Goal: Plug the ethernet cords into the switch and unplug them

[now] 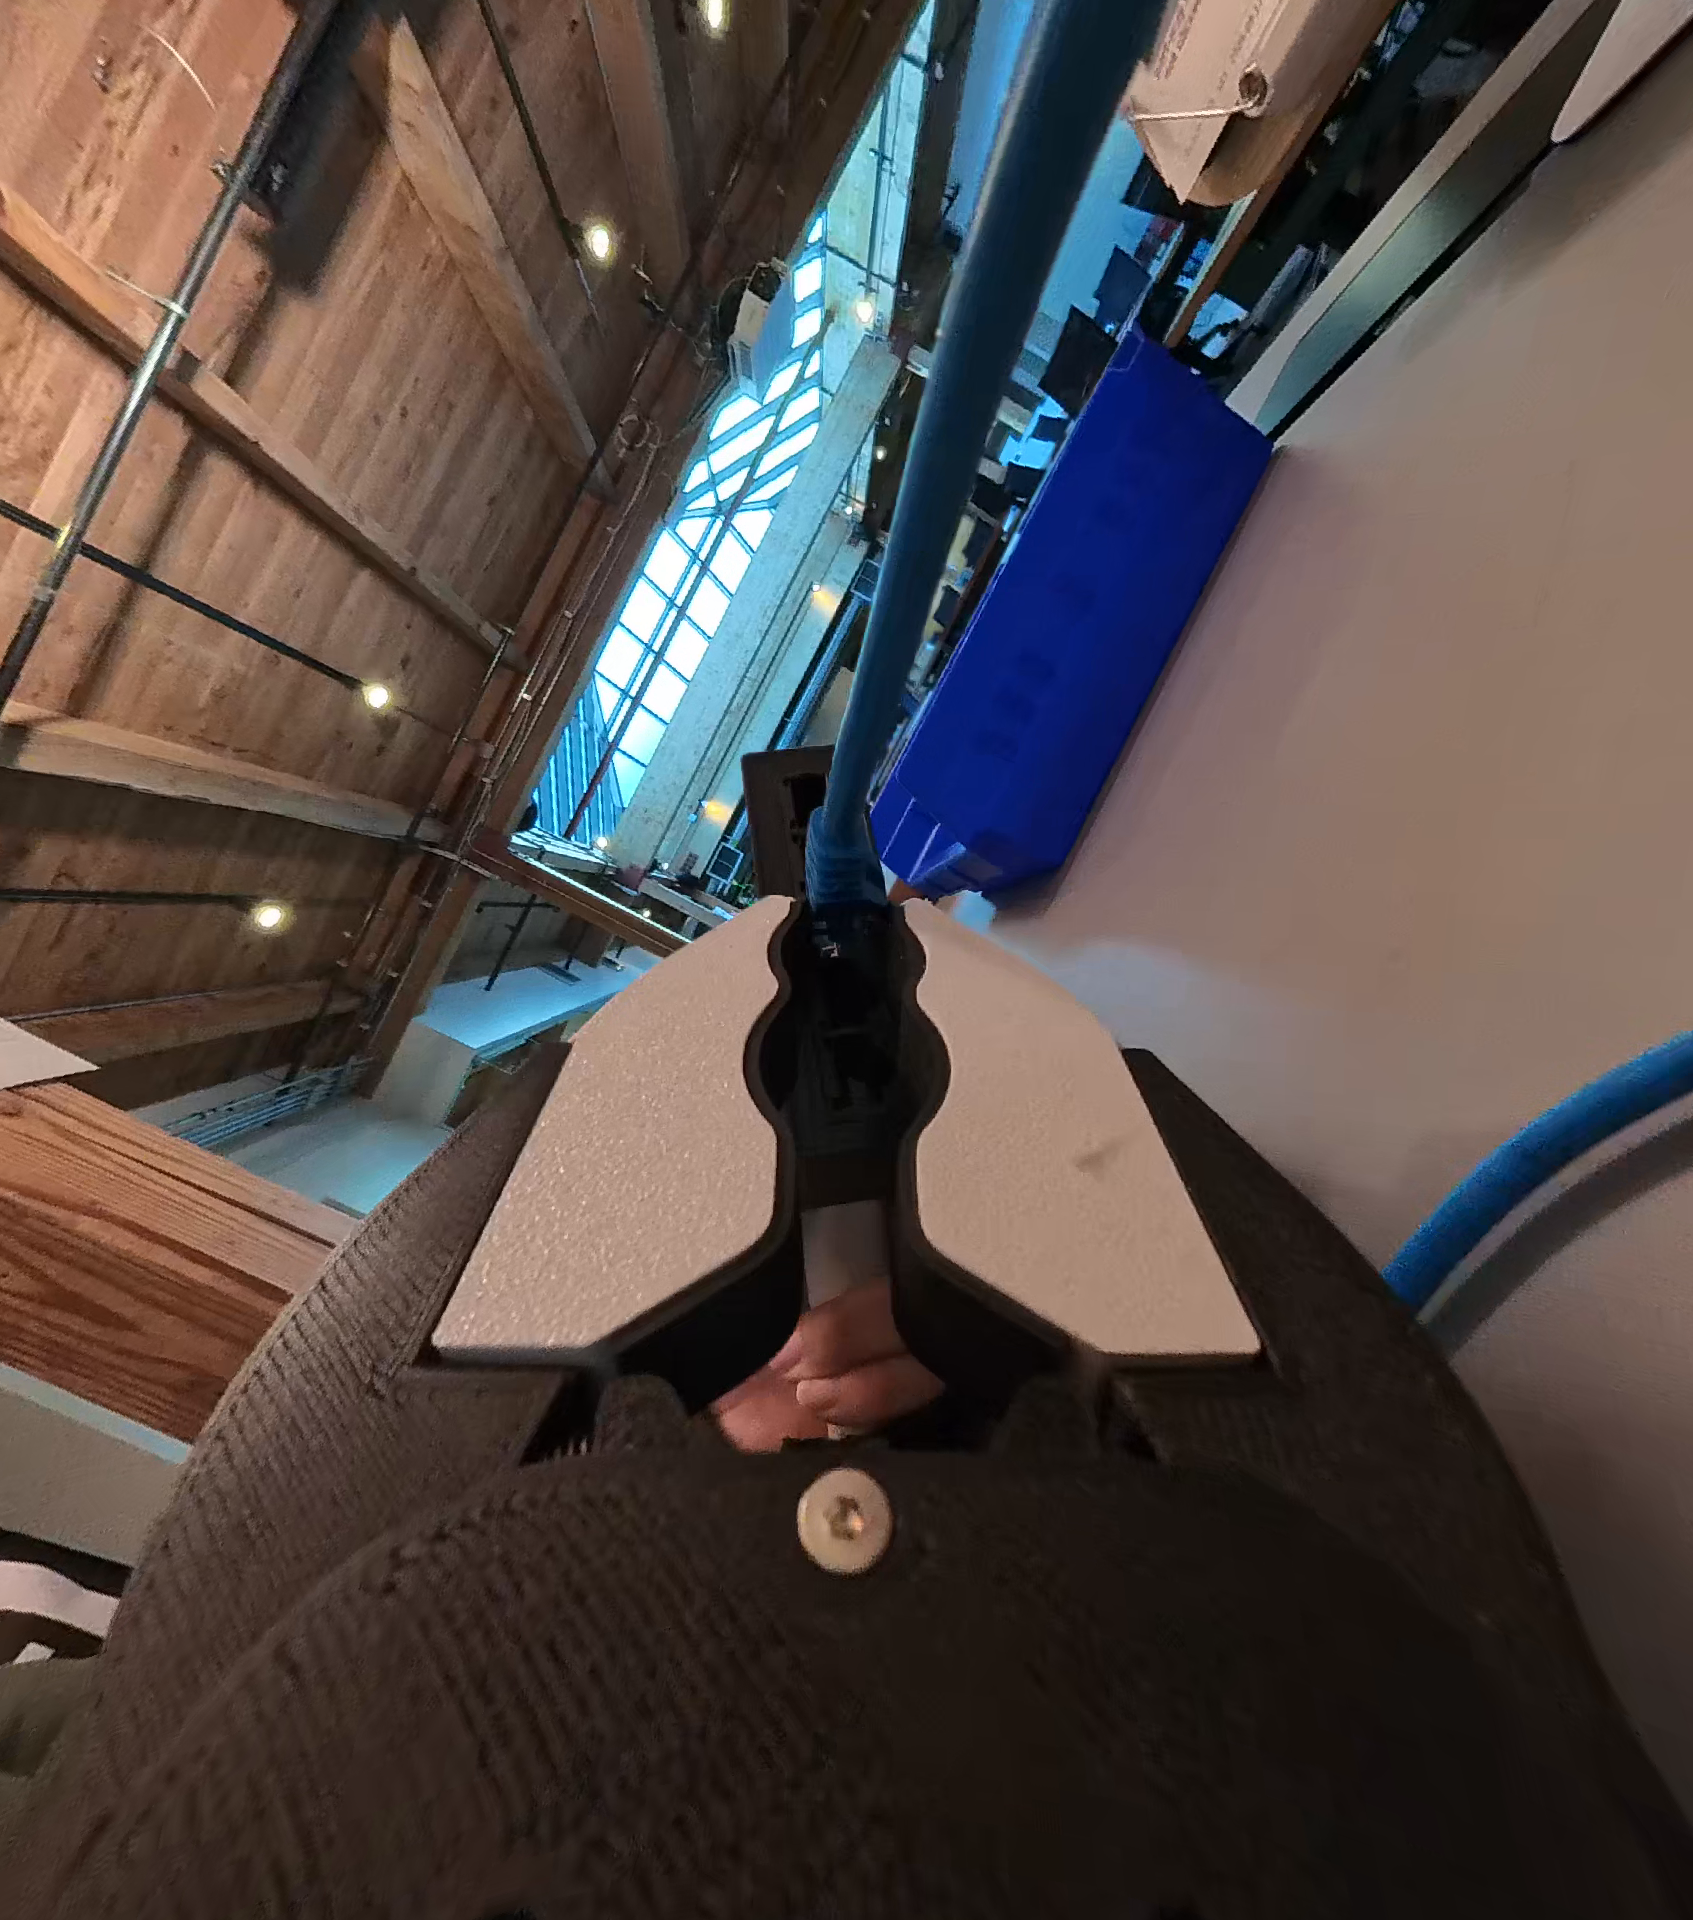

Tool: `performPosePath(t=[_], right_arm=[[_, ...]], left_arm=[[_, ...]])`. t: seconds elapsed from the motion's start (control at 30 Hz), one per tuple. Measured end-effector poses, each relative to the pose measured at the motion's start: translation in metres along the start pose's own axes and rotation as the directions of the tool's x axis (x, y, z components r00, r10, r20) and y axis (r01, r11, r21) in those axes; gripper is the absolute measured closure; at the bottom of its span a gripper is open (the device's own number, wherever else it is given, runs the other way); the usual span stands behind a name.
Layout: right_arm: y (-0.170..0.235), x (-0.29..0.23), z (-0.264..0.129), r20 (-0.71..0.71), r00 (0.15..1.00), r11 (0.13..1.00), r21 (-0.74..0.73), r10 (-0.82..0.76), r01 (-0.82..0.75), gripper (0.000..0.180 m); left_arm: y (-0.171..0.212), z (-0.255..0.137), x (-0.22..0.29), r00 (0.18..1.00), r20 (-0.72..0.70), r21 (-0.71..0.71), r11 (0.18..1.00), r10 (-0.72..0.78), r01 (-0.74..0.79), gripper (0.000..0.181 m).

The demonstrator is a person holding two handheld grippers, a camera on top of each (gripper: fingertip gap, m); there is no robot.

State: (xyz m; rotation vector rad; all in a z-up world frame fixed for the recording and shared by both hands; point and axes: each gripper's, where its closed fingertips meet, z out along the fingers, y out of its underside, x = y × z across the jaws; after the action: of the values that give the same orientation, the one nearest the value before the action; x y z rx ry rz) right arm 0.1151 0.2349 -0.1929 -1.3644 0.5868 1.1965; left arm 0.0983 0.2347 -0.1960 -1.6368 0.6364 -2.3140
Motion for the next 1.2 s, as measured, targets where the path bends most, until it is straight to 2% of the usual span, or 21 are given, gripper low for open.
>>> performPosePath(t=[0.13,0.5,0.6,0.83,1.0,1.2], right_arm=[[0.001,0.0,0.0,0.007,1.0,1.0,0.021,0.009,-0.009,0.165],[-0.001,-0.001,0.003,0.066,0.997,0.996,0.08,0.04,-0.045,0.165],[0.001,-0.002,0.001,0.065,0.997,0.996,0.082,-0.039,0.034,0.165],[-0.001,-0.008,0.001,0.084,0.995,0.991,0.127,-0.061,0.05,0.165],[-0.001,-0.007,-0.002,0.069,0.993,0.987,0.136,-0.095,0.085,0.166],[0.003,-0.007,0.0,0.063,0.989,0.988,0.088,-0.134,0.129,0.165]], left_arm=[[-0.001,-0.001,0.0,1.0,-0.012,0.009,1.0,-0.012,0.012,0.154],[0.005,-0.002,0.001,1.0,-0.026,-0.081,0.997,-0.009,0.007,0.154],[0.007,-0.002,0.001,1.0,-0.021,-0.091,0.996,0.007,-0.009,0.154],[0.005,0.001,0.009,0.992,-0.032,-0.044,0.991,0.124,-0.125,0.152],[0.012,0.002,0.006,0.991,-0.025,-0.118,0.984,0.128,-0.13,0.153],[0.006,-0.001,0.006,0.993,-0.032,-0.09,0.989,0.111,-0.113,0.154]])
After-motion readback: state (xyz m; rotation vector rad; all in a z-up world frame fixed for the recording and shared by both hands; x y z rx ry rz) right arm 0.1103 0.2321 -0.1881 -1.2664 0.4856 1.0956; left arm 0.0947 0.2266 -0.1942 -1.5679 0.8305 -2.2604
